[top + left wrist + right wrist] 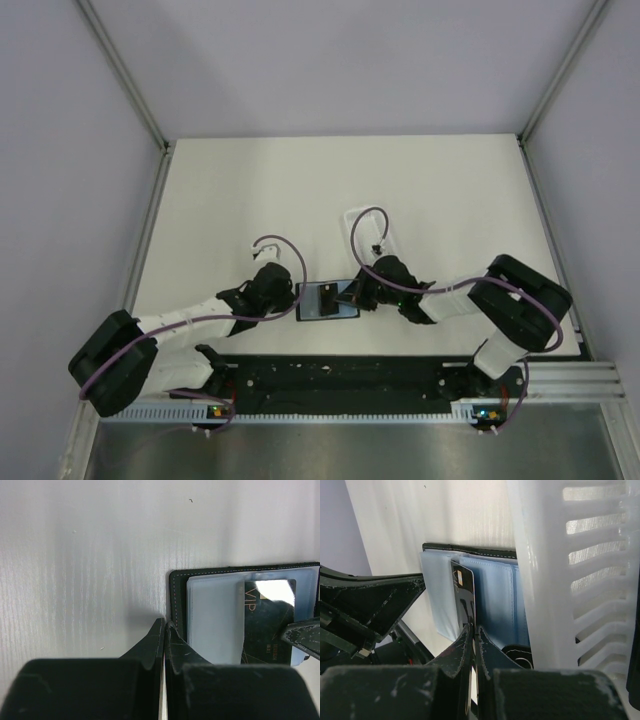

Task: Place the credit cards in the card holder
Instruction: Insert the credit card into the card holder.

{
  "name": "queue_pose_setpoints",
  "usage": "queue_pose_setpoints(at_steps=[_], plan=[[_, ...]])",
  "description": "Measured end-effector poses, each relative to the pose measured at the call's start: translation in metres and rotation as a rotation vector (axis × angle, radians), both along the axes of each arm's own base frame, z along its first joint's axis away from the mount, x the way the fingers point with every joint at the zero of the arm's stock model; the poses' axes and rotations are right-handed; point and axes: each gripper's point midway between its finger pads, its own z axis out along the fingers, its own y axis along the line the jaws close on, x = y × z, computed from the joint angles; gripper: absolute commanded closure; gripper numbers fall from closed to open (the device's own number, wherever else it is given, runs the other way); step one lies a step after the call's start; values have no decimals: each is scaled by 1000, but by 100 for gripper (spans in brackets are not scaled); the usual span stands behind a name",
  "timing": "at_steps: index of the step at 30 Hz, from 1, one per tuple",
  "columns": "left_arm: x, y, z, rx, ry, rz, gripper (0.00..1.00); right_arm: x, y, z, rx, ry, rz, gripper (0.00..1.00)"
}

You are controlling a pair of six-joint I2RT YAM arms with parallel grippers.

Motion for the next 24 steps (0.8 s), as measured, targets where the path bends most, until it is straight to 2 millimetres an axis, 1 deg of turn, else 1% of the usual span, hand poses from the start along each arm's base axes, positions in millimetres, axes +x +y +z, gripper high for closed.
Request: queue_pose_setpoints(at_steps=[5,14,20,24], plan=[[0,0,0,0,0,0,100,0,2,-2,8,9,-1,100],[0,0,0,-3,4,-3,100,3,13,-1,19,12,19,100],[1,-1,0,-6,1,-2,100,2,23,-1,28,11,41,100],[1,-1,0,-7,1,-2,100,-3,30,0,30,10,61,100]])
